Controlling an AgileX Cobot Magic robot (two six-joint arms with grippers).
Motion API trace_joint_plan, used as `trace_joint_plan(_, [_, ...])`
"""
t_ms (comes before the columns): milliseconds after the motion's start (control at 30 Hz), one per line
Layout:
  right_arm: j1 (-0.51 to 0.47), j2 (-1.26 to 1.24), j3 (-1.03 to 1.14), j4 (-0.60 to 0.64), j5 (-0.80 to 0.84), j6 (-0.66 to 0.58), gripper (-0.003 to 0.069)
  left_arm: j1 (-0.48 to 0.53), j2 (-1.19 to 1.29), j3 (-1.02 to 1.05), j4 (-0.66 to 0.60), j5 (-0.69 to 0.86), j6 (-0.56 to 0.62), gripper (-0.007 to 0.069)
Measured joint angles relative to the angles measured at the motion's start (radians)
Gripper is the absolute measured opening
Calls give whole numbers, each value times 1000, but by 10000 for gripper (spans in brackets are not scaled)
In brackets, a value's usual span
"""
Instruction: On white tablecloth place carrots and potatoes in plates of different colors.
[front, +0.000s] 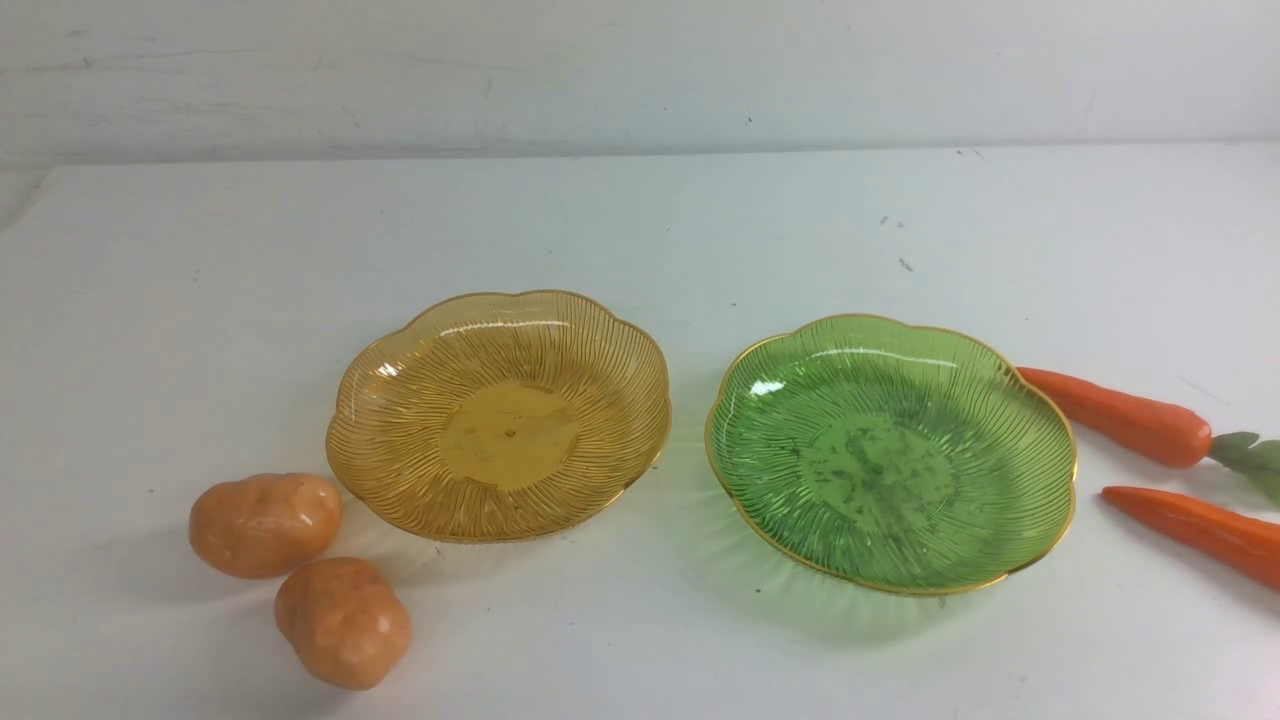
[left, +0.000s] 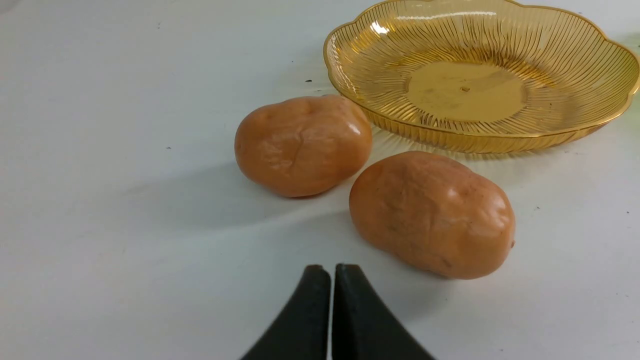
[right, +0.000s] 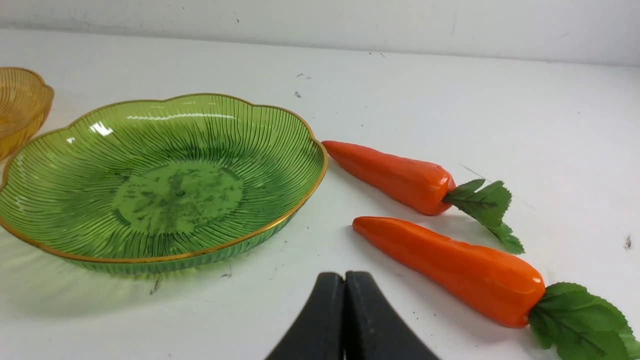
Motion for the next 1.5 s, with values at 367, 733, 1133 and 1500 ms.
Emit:
trace_joint_plan(367, [0, 0, 0, 0, 0, -6, -15, 0, 0, 0, 0, 0, 0, -1])
trace_joint_plan(733, [0, 0, 0, -67, 0, -25, -15, 0, 0, 0, 0, 0, 0, -1])
trace_joint_plan(1133, [0, 0, 3, -108, -84, 0, -15, 0, 0, 0, -1, -2, 0, -1])
trace_joint_plan(1500, [0, 0, 5, 698, -405, 527, -15, 0, 0, 4, -681, -16, -182, -1])
